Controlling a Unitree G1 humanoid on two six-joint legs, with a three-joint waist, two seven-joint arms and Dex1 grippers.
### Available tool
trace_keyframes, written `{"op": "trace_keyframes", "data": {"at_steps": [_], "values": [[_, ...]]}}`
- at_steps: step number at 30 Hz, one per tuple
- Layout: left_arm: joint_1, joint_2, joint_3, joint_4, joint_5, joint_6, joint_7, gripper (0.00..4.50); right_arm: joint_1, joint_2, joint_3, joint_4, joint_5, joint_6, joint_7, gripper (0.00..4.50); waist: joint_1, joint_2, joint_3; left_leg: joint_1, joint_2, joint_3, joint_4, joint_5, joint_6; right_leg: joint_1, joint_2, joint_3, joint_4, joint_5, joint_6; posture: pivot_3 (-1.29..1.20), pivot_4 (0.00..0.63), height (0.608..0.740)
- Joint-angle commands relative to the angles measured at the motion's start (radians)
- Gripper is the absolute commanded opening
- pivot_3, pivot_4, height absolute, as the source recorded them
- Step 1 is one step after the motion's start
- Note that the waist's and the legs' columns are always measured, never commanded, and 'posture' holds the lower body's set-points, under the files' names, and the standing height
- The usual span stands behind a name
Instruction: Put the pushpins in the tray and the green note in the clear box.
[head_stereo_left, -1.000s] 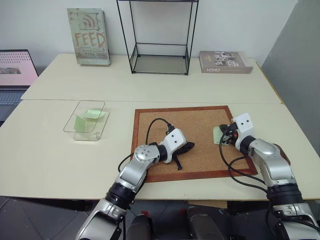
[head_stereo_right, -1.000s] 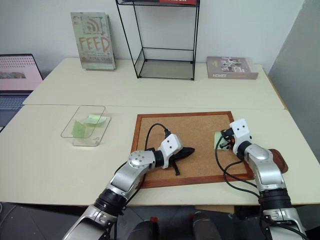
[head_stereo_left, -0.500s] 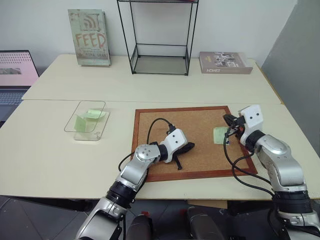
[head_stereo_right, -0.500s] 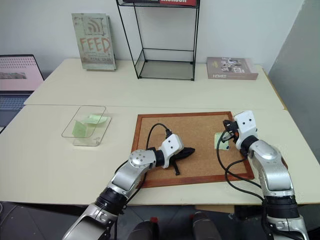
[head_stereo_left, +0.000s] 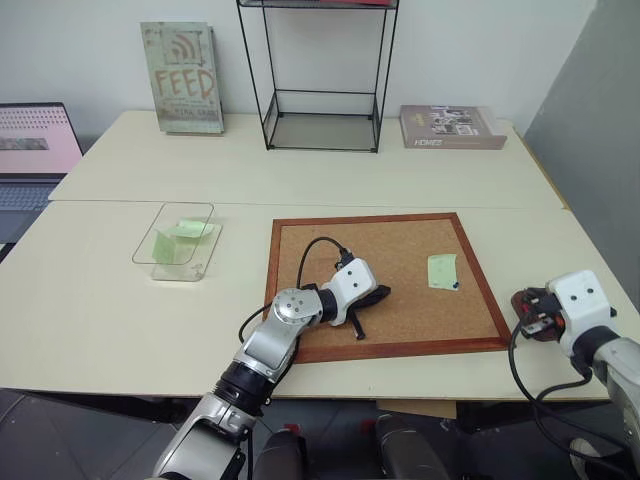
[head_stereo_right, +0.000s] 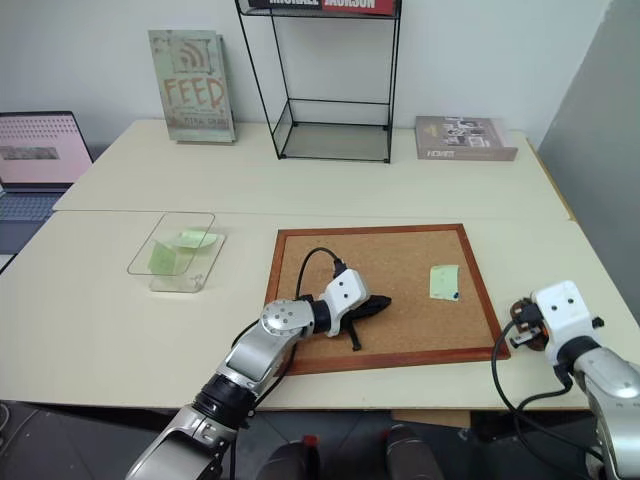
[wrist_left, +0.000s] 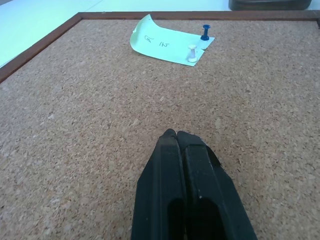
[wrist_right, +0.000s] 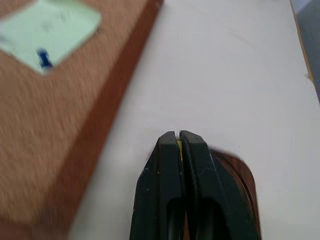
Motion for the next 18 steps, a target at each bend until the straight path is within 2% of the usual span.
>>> {"op": "trace_keyframes", "data": {"at_steps": [1,4,7,17,18], "values": [[0.005,-0.008,-0.022,0.036,0.014,-0.002,-0.008,0.00,0.008,-0.015,-0.040,0.000,-0.028,0.007,-0.018,0.05,0.000,0.000,0.000,0.000,0.000,0.000,0.000,0.000,0.000,0.000,0.000,0.000,0.000,0.000,0.000,0.00,0.150,0.740],[0.002,-0.008,-0.021,0.042,0.015,-0.006,-0.009,0.00,0.006,-0.013,-0.041,0.005,-0.027,0.025,-0.016,0.05,0.001,0.000,0.000,0.000,0.000,0.000,0.000,0.000,0.001,0.000,0.000,0.000,-0.001,0.000,0.000,0.00,0.150,0.740],[0.005,-0.007,-0.021,0.042,0.016,-0.011,-0.011,0.00,0.003,-0.012,-0.041,0.012,-0.022,0.051,-0.015,0.51,0.001,0.000,0.000,0.000,0.000,0.000,0.000,0.000,0.001,0.000,0.000,0.000,0.000,0.000,0.000,0.00,0.150,0.740],[0.004,-0.009,-0.022,0.046,0.017,-0.015,-0.010,0.00,-0.003,-0.019,-0.073,0.010,-0.011,0.095,-0.009,2.57,0.002,0.000,0.000,-0.001,0.000,0.000,0.000,0.000,0.001,0.000,0.000,0.000,-0.001,0.000,0.000,0.00,0.150,0.740],[0.004,-0.008,-0.022,0.045,0.017,-0.016,-0.010,0.00,-0.003,-0.017,-0.082,0.001,-0.007,0.097,-0.009,2.57,0.002,0.000,0.000,-0.001,0.000,0.000,0.000,0.000,0.001,0.000,0.000,0.000,-0.001,0.000,0.000,0.00,0.150,0.740]]}}
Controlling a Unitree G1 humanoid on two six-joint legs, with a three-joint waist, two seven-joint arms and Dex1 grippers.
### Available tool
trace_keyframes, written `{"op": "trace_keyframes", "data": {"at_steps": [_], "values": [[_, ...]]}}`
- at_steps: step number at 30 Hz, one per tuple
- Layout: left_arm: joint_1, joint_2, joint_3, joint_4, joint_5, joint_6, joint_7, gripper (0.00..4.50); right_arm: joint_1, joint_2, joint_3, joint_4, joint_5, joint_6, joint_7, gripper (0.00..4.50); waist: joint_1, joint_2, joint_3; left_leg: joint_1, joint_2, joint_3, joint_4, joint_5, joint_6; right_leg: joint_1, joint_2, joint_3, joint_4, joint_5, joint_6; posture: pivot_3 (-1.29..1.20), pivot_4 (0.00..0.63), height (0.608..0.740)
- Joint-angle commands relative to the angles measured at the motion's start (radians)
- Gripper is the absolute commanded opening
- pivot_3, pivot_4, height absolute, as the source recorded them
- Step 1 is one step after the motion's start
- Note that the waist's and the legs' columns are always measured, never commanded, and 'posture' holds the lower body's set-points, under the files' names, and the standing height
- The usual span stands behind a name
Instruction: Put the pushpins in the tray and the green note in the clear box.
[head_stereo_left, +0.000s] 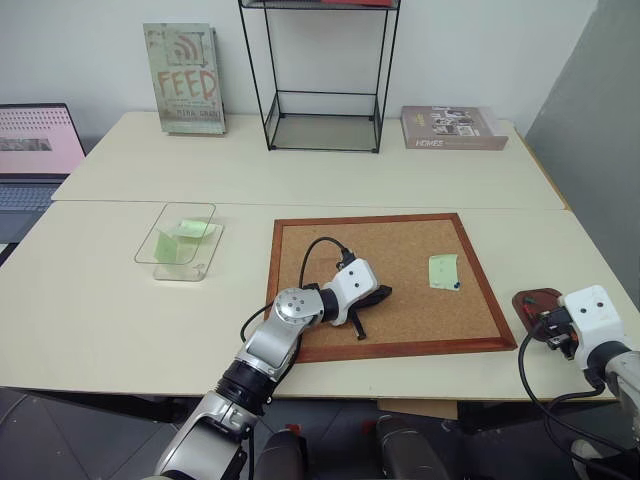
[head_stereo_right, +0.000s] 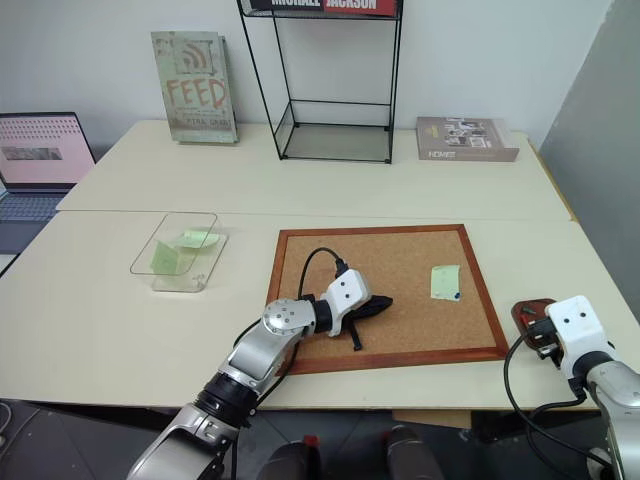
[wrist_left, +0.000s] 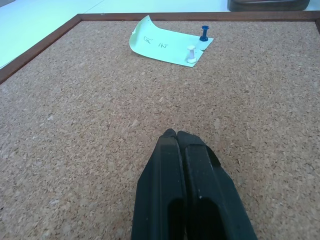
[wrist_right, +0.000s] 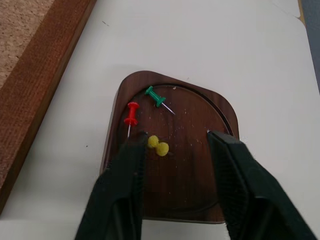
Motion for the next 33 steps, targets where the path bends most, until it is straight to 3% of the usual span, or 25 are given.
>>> {"op": "trace_keyframes", "data": {"at_steps": [1,5,10,14,20,33], "values": [[0.010,-0.003,-0.020,0.026,0.016,0.004,-0.006,0.00,-0.006,-0.015,-0.070,-0.048,0.008,0.008,0.000,2.57,0.000,0.000,0.000,0.000,0.000,0.000,0.000,0.000,0.000,0.000,0.000,0.000,0.000,0.000,0.000,0.00,0.150,0.740],[0.011,-0.002,-0.019,0.027,0.015,0.002,-0.006,0.00,-0.019,-0.011,-0.117,-0.099,0.029,0.018,0.005,2.57,0.000,0.000,0.000,0.000,0.000,0.000,0.000,0.000,0.000,0.000,0.000,0.000,0.000,0.000,0.000,0.00,0.150,0.740],[0.010,0.000,-0.018,0.028,0.015,0.001,-0.008,0.00,-0.091,0.057,-0.160,-0.171,0.171,0.069,0.025,2.57,-0.001,0.000,0.000,0.000,0.000,0.000,0.000,0.000,0.000,0.000,0.000,0.000,-0.001,0.000,0.000,0.00,0.150,0.740],[0.007,0.002,-0.020,0.027,0.015,0.003,-0.013,0.00,-0.142,0.125,-0.068,-0.180,0.249,0.063,0.045,2.57,-0.001,-0.001,0.000,0.000,0.000,-0.001,0.000,0.000,0.000,0.000,0.000,0.000,-0.001,0.000,0.000,0.00,0.150,0.740],[-0.003,0.002,-0.019,0.030,0.019,0.004,-0.020,0.00,-0.212,0.197,0.081,-0.085,0.209,0.016,0.000,2.57,-0.001,-0.001,0.000,-0.001,0.000,-0.001,-0.001,0.000,0.000,0.000,0.000,0.000,-0.001,0.000,0.000,0.00,0.150,0.740],[-0.011,0.008,-0.019,0.031,0.022,0.003,-0.023,0.00,-0.275,0.260,0.199,0.053,0.165,-0.045,-0.054,2.57,0.001,-0.001,0.000,-0.002,0.000,-0.001,-0.001,0.000,0.000,-0.001,0.000,-0.001,-0.001,0.000,0.000,0.00,0.150,0.740]]}}
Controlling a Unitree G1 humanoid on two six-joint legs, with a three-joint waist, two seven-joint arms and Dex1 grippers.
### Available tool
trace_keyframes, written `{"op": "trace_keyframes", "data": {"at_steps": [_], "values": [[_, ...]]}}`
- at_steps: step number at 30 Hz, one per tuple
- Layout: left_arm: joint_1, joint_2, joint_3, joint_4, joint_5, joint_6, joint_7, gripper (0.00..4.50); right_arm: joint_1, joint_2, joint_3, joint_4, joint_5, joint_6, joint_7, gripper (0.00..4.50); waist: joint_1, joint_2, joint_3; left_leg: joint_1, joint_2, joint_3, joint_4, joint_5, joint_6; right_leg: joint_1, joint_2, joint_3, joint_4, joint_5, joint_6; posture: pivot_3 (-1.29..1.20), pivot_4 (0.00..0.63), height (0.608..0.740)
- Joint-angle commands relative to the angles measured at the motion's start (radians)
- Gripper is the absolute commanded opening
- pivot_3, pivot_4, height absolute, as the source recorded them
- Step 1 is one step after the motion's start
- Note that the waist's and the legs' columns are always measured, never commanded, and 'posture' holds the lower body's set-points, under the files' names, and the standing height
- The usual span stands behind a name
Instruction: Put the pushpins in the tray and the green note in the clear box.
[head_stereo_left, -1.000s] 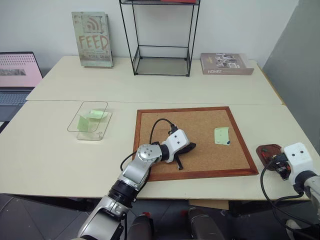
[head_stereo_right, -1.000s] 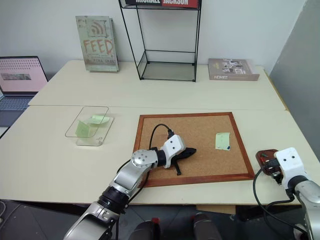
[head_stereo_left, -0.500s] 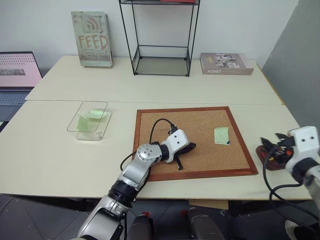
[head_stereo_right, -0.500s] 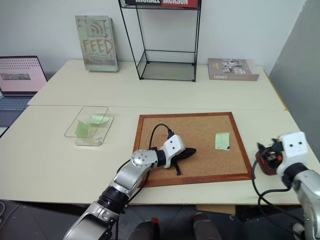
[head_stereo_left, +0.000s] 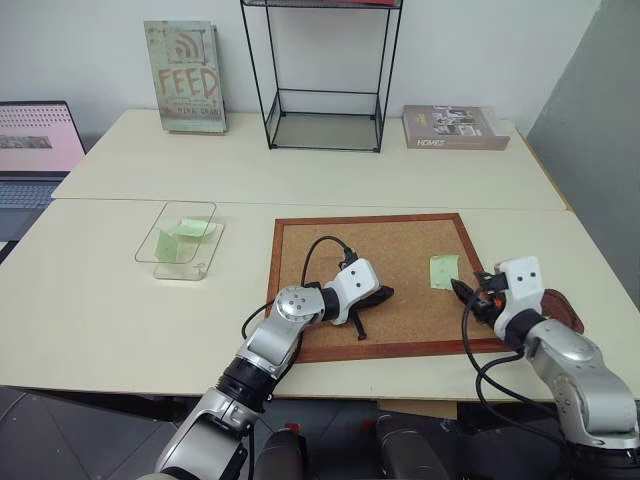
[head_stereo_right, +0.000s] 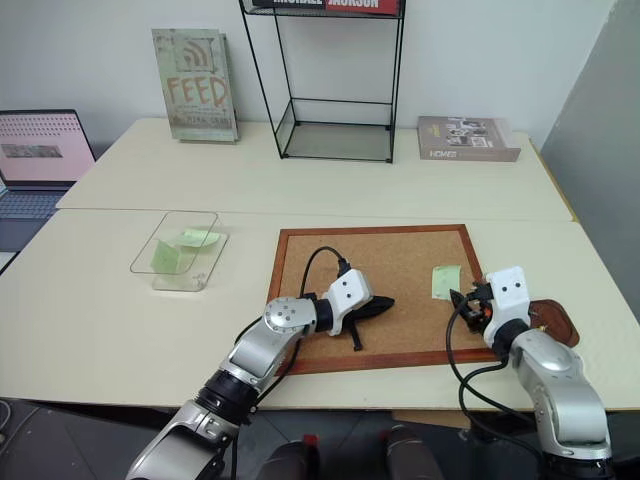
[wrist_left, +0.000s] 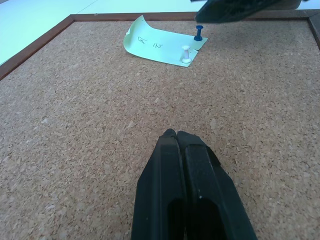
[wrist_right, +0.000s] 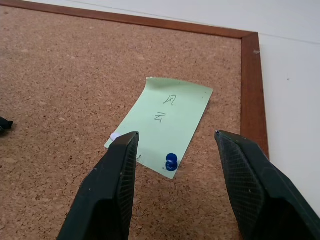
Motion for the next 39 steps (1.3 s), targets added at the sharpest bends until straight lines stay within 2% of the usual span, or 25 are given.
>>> {"op": "trace_keyframes", "data": {"at_steps": [1,4,5,7,11,16,25,39], "values": [[0.005,0.003,-0.018,0.022,0.021,0.005,-0.004,0.00,-0.023,0.006,0.007,0.009,-0.014,-0.026,-0.020,2.57,0.000,0.000,0.000,0.000,0.000,0.000,0.000,0.000,0.000,0.000,0.000,0.000,0.000,0.000,0.000,0.00,0.150,0.740],[0.003,0.003,-0.019,0.026,0.022,0.002,-0.003,0.00,-0.032,0.011,0.003,0.025,-0.016,-0.031,-0.033,2.57,0.000,0.000,0.000,0.000,0.000,0.000,0.000,0.000,0.000,0.000,0.000,0.000,0.000,0.000,0.000,0.00,0.150,0.740],[0.003,0.003,-0.019,0.026,0.022,0.002,-0.003,0.00,-0.033,0.011,0.002,0.028,-0.015,-0.031,-0.034,2.20,-0.001,0.000,0.000,0.000,0.000,0.000,0.000,0.000,0.000,0.000,0.000,0.000,0.000,0.000,0.000,0.00,0.150,0.740],[0.004,0.005,-0.019,0.025,0.022,0.001,-0.004,0.00,-0.033,0.012,0.003,0.032,-0.013,-0.025,-0.037,2.02,-0.001,0.000,0.000,0.000,0.000,0.000,0.000,0.000,0.000,0.000,0.000,0.000,0.000,0.000,0.000,0.00,0.150,0.740],[0.005,0.007,-0.019,0.023,0.022,0.000,-0.004,0.00,-0.034,0.019,0.001,0.035,-0.007,-0.026,-0.042,1.00,-0.001,0.000,0.000,0.000,0.000,0.000,0.000,0.000,0.000,0.000,0.000,0.000,0.000,0.000,0.000,0.00,0.150,0.740],[0.005,0.008,-0.020,0.023,0.023,-0.003,-0.004,0.00,-0.030,0.019,0.004,0.028,0.001,-0.011,-0.040,0.00,-0.001,0.000,0.000,0.000,0.000,0.000,0.000,0.000,0.000,0.000,0.000,0.000,0.000,0.000,0.000,0.00,0.150,0.740],[0.004,0.005,-0.022,0.034,0.025,-0.010,-0.003,0.00,-0.025,0.021,-0.007,-0.002,0.015,-0.024,-0.042,0.00,-0.001,0.000,0.000,0.000,0.000,0.000,0.000,0.000,0.000,0.000,0.000,0.000,0.000,0.000,0.000,0.00,0.150,0.740],[0.003,0.008,-0.027,0.038,0.031,-0.014,-0.006,0.00,-0.001,-0.001,-0.062,-0.209,0.098,0.062,-0.051,0.00,-0.001,0.000,0.000,-0.004,0.000,-0.001,0.000,0.000,0.000,-0.004,0.000,0.000,0.000,0.000,0.000,0.00,0.150,0.740]]}}
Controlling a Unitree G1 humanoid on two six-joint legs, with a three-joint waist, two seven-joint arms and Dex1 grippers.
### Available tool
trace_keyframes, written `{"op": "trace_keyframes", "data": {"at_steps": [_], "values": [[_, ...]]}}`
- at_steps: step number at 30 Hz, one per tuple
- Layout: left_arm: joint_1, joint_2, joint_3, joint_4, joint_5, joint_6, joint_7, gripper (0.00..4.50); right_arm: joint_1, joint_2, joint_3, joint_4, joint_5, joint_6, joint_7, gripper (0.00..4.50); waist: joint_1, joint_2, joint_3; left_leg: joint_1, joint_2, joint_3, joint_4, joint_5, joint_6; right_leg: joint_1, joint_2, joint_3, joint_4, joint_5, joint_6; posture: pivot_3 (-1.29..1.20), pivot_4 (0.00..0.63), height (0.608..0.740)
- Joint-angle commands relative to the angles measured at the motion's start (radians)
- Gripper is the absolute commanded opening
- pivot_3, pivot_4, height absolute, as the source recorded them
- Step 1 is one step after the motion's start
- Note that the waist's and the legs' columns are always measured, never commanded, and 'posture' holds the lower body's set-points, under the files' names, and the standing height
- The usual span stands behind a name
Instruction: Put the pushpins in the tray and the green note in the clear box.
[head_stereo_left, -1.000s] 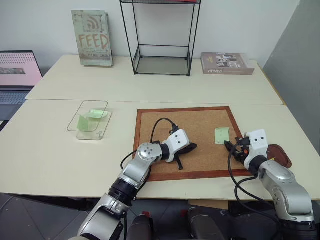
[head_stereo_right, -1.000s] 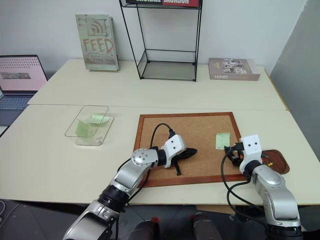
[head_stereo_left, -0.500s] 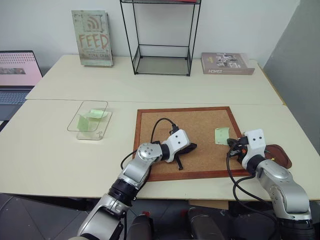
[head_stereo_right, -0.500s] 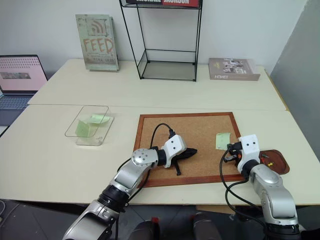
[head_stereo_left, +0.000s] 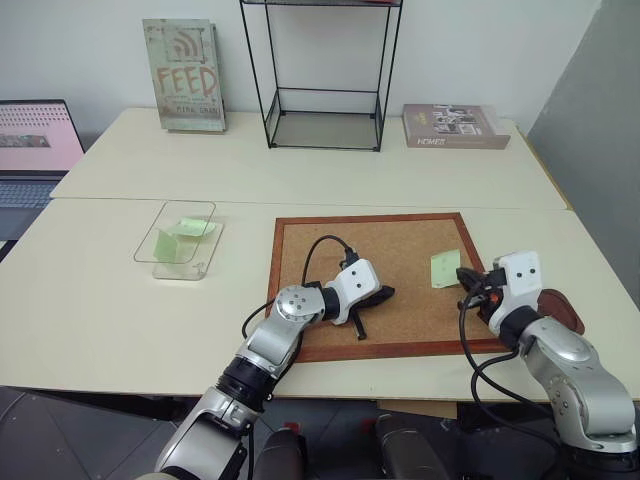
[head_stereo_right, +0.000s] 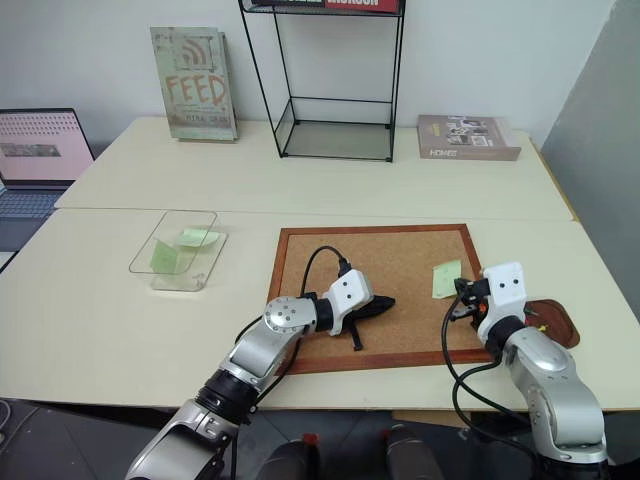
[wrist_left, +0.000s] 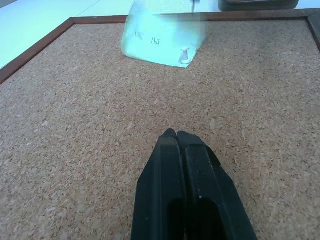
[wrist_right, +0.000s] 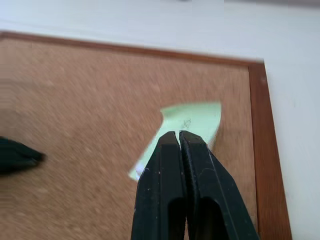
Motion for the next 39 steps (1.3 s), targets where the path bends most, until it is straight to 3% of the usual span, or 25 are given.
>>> {"op": "trace_keyframes", "data": {"at_steps": [1,8,16,26,27,29,34,39], "values": [[0.006,0.005,-0.022,0.031,0.026,0.006,-0.006,0.00,-0.007,-0.014,-0.043,-0.073,0.033,0.031,-0.014,0.00,0.000,0.000,0.000,0.000,0.000,0.000,0.000,0.000,0.000,0.000,0.000,0.000,0.000,0.000,0.000,0.00,0.150,0.740],[0.011,0.004,-0.022,0.024,0.025,0.007,-0.006,0.00,0.026,-0.065,-0.141,-0.121,0.017,0.059,-0.034,0.00,0.000,0.000,0.000,0.000,0.000,0.000,0.000,0.000,0.000,0.000,0.000,0.000,0.000,0.000,0.000,0.00,0.150,0.740],[0.011,0.001,-0.025,0.025,0.026,0.006,-0.004,0.00,0.217,-0.230,-0.186,-0.014,-0.184,-0.058,-0.035,0.00,0.000,-0.001,0.000,0.000,0.000,0.000,-0.001,0.000,0.000,0.000,0.000,0.000,0.000,0.000,0.000,0.00,0.150,0.740],[0.008,-0.001,-0.025,0.030,0.033,-0.003,-0.007,0.00,0.255,-0.213,-0.201,0.077,-0.211,-0.068,-0.028,0.00,-0.001,-0.002,0.001,0.001,0.000,0.002,0.000,0.000,0.000,-0.001,0.000,0.001,-0.002,0.000,0.000,0.00,0.150,0.740],[0.009,-0.001,-0.026,0.029,0.033,-0.003,-0.008,0.00,0.252,-0.210,-0.201,0.084,-0.210,-0.068,-0.028,0.44,-0.001,-0.002,0.001,0.001,0.000,0.002,0.000,0.000,0.000,-0.001,0.000,0.001,-0.002,0.000,0.000,0.00,0.150,0.740],[0.011,-0.001,-0.026,0.027,0.034,-0.004,-0.008,0.00,0.249,-0.208,-0.200,0.092,-0.211,-0.069,-0.027,0.68,-0.001,-0.001,0.001,0.000,0.000,0.002,0.000,0.000,0.000,-0.001,0.000,0.001,-0.002,0.000,0.000,0.00,0.150,0.740],[0.012,-0.001,-0.026,0.026,0.034,-0.002,-0.008,0.00,0.237,-0.209,-0.204,0.106,-0.214,-0.065,-0.021,1.89,0.000,-0.001,0.001,0.000,0.000,0.002,0.000,0.000,0.000,-0.001,0.000,0.001,-0.002,0.000,0.000,0.00,0.150,0.740],[0.011,0.001,-0.026,0.025,0.035,-0.003,-0.008,0.00,0.227,-0.202,-0.226,0.090,-0.200,-0.062,-0.024,1.89,0.000,-0.001,0.001,0.000,0.000,0.002,0.000,0.000,0.000,-0.001,0.000,0.001,-0.002,0.000,0.000,0.00,0.150,0.740]]}}
